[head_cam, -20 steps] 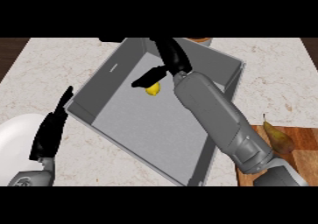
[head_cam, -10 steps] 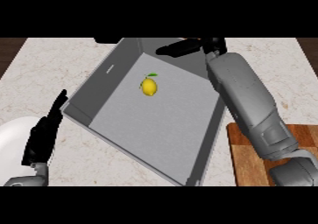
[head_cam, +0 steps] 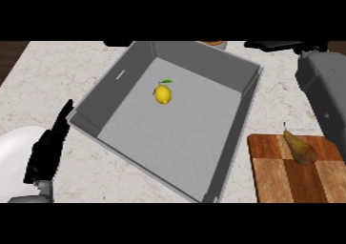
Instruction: Pick the lemon from the cutting board and place it in the cardboard box
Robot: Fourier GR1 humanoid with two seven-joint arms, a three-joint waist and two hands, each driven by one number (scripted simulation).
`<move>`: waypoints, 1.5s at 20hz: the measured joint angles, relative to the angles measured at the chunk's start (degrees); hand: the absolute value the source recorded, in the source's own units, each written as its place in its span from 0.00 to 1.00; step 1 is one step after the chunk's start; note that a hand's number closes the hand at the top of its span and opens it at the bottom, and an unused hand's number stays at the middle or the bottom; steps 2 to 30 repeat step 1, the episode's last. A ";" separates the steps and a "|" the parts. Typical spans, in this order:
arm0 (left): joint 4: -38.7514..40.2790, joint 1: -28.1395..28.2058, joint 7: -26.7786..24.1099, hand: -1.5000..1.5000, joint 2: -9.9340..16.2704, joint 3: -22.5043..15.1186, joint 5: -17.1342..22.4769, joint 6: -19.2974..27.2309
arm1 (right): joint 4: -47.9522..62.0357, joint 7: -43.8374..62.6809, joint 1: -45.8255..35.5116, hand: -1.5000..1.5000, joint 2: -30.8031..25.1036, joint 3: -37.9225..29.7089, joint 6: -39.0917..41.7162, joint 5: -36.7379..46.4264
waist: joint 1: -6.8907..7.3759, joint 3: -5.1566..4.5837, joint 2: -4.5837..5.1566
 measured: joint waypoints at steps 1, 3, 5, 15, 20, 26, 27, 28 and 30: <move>-0.10 -0.32 0.30 0.50 0.02 0.03 0.06 -0.12 | 0.89 -0.84 0.42 0.00 -1.89 -0.43 2.23 -0.14 | 0.00 0.01 0.06; -0.10 -0.32 0.30 0.50 0.02 0.03 0.06 -0.12 | 0.89 -0.84 0.42 0.00 -1.89 -0.43 2.23 -0.14 | 0.00 0.01 0.06; -0.10 -0.32 0.30 0.50 0.02 0.03 0.06 -0.12 | 0.89 -0.84 0.42 0.00 -1.89 -0.43 2.23 -0.14 | 0.00 0.01 0.06; -0.10 -0.32 0.30 0.50 0.02 0.03 0.06 -0.12 | 0.89 -0.84 0.42 0.00 -1.89 -0.43 2.23 -0.14 | 0.00 0.01 0.06; -0.10 -0.32 0.30 0.50 0.02 0.03 0.06 -0.12 | 0.89 -0.84 0.42 0.00 -1.89 -0.43 2.23 -0.14 | 0.00 0.01 0.06; -0.10 -0.32 0.30 0.50 0.02 0.03 0.06 -0.12 | 0.89 -0.84 0.42 0.00 -1.89 -0.43 2.23 -0.14 | 0.00 0.01 0.06; -0.10 -0.32 0.30 0.50 0.02 0.03 0.06 -0.12 | 0.89 -0.84 0.42 0.00 -1.89 -0.43 2.23 -0.14 | 0.00 0.01 0.06; -0.10 -0.32 0.30 0.50 0.02 0.03 0.06 -0.12 | 0.89 -0.84 0.42 0.00 -1.89 -0.43 2.23 -0.14 | 0.00 0.01 0.06; -0.10 -0.32 0.30 0.50 0.02 0.03 0.06 -0.12 | 0.89 -0.84 0.42 0.00 -1.89 -0.43 2.23 -0.14 | 0.00 0.01 0.06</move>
